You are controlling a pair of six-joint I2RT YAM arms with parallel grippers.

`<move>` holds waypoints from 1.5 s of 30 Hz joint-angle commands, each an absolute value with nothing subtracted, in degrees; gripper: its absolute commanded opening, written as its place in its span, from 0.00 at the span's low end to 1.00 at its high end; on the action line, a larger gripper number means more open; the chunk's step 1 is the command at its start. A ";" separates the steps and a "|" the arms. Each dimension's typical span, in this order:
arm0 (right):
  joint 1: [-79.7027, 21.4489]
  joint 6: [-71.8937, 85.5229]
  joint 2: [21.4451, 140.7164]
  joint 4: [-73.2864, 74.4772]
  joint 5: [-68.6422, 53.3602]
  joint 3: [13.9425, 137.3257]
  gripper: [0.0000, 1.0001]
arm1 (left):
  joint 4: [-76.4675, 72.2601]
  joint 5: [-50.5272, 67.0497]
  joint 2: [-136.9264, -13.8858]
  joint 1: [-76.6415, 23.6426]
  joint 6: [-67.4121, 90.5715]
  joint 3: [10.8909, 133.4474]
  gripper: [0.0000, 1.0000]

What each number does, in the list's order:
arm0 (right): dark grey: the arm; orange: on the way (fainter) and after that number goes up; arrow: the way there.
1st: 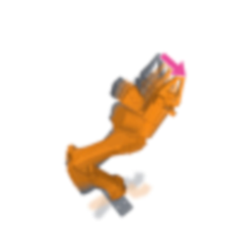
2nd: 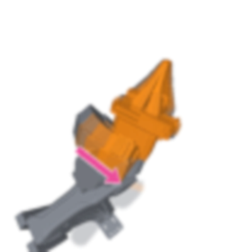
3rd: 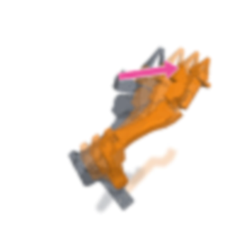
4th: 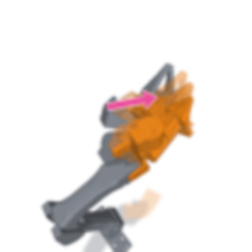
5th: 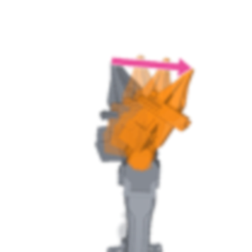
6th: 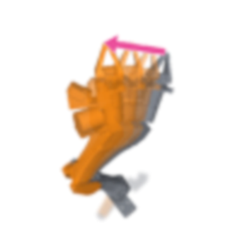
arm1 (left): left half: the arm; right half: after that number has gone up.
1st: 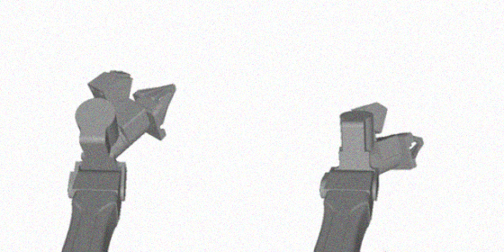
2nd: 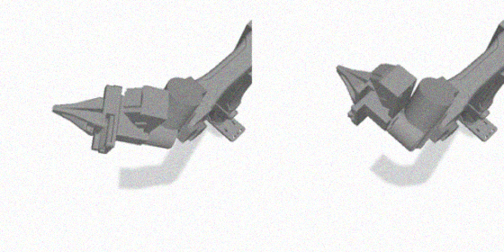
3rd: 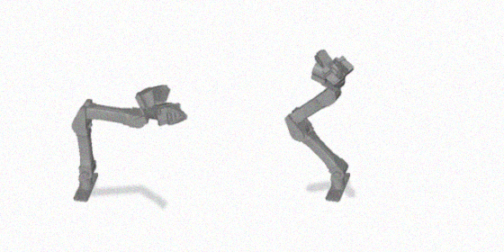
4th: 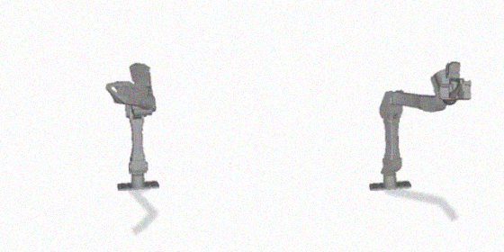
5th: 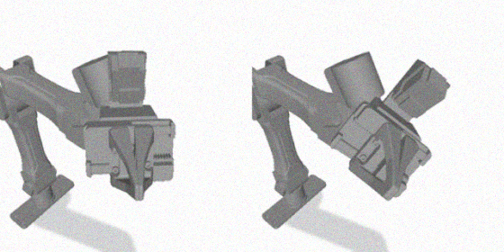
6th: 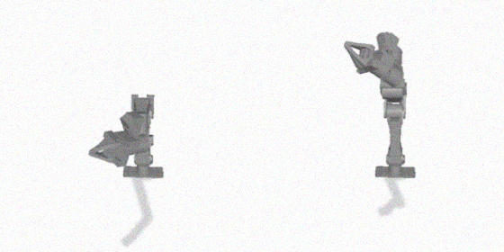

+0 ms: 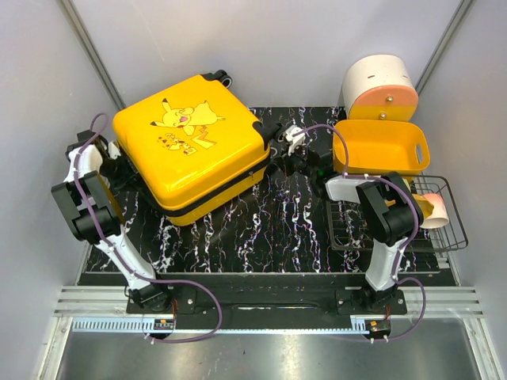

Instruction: Open, take out, and arrange the luggage

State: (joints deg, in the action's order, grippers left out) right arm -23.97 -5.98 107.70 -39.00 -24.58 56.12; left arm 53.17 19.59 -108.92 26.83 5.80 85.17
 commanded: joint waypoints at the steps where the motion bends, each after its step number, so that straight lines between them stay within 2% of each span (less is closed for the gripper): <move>1: -20.31 -4.49 109.06 -46.76 -14.86 59.50 0.00 | 44.82 23.73 -112.05 25.48 6.50 92.63 0.00; 10: -20.04 -0.71 116.00 -48.16 -14.41 66.79 0.00 | 45.62 23.29 -117.07 26.37 4.84 98.96 0.00; 20: -20.13 8.16 123.74 -53.61 -28.56 76.80 0.00 | 47.72 26.80 -123.13 25.75 2.46 106.08 0.00; 31: -20.83 15.99 134.81 -56.08 -30.85 88.50 0.00 | 46.94 28.91 -125.07 22.86 0.88 107.67 0.00; 34: -21.71 17.05 137.54 -55.72 -30.15 92.01 0.04 | 46.49 29.36 -124.98 22.06 1.23 107.93 0.00; 35: -22.06 16.79 137.81 -55.72 -29.97 92.80 0.06 | 46.49 29.44 -124.81 21.80 1.49 108.02 0.02; 37: -21.97 16.79 137.03 -55.72 -30.06 92.29 0.17 | 46.49 30.66 -124.28 22.06 2.28 108.11 0.09; 38: -21.97 16.44 136.15 -55.72 -30.67 90.63 0.26 | 46.49 31.02 -123.93 22.15 2.63 107.93 0.14; 39: -21.80 16.17 135.01 -55.72 -30.76 89.31 0.32 | 46.49 31.63 -123.40 22.41 3.25 107.67 0.28; 40: -21.54 15.91 132.30 -55.46 -30.94 87.90 0.43 | 46.32 33.29 -122.01 23.37 4.56 106.80 0.35; 41: -21.27 15.39 130.80 -54.59 -31.29 85.02 0.48 | 45.97 33.48 -121.04 23.90 5.61 106.09 0.43; 42: -20.75 15.03 129.13 -54.06 -31.29 83.42 0.51 | 44.49 33.75 -119.98 24.43 7.71 105.13 0.56; 44: -20.13 13.90 124.03 -51.78 -31.46 79.04 0.60 | 42.98 34.80 -116.03 26.45 9.13 101.70 0.65; 45: -19.87 13.45 122.27 -51.07 -31.46 77.53 0.64 | 41.85 34.72 -114.62 26.98 9.49 100.73 0.76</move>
State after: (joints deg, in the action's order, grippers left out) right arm -19.25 14.59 133.27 -53.15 -34.70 81.71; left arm 54.81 23.03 -122.08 28.56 3.36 103.07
